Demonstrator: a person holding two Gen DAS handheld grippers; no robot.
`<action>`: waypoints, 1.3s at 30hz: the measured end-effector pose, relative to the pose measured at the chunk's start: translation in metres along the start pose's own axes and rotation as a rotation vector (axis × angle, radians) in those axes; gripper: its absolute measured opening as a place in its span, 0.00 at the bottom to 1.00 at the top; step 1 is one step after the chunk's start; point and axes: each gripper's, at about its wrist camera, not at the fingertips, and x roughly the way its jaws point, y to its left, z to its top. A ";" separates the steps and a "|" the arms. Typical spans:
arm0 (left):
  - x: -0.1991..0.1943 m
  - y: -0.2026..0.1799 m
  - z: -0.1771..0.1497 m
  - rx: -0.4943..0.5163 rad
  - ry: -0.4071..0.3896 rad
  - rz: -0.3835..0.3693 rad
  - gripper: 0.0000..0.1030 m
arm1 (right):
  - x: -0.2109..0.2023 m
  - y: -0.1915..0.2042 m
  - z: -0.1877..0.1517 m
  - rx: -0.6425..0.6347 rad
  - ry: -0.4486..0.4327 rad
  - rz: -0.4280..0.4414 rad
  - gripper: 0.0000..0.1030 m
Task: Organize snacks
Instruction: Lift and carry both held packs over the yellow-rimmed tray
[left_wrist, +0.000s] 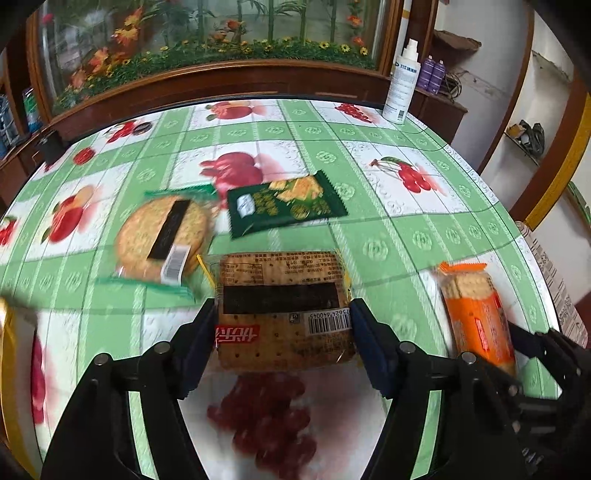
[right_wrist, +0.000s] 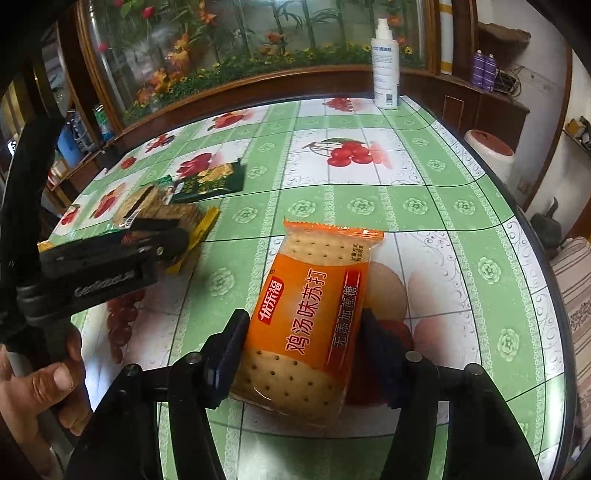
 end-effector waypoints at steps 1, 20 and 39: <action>-0.006 0.002 -0.005 -0.005 -0.006 -0.004 0.67 | -0.002 0.001 -0.002 0.000 -0.003 0.007 0.60; -0.093 0.043 -0.085 -0.084 -0.071 0.064 0.67 | -0.022 0.054 -0.046 -0.111 0.020 0.023 0.63; -0.149 0.087 -0.117 -0.148 -0.176 0.164 0.68 | -0.045 0.097 -0.049 -0.154 -0.045 0.099 0.54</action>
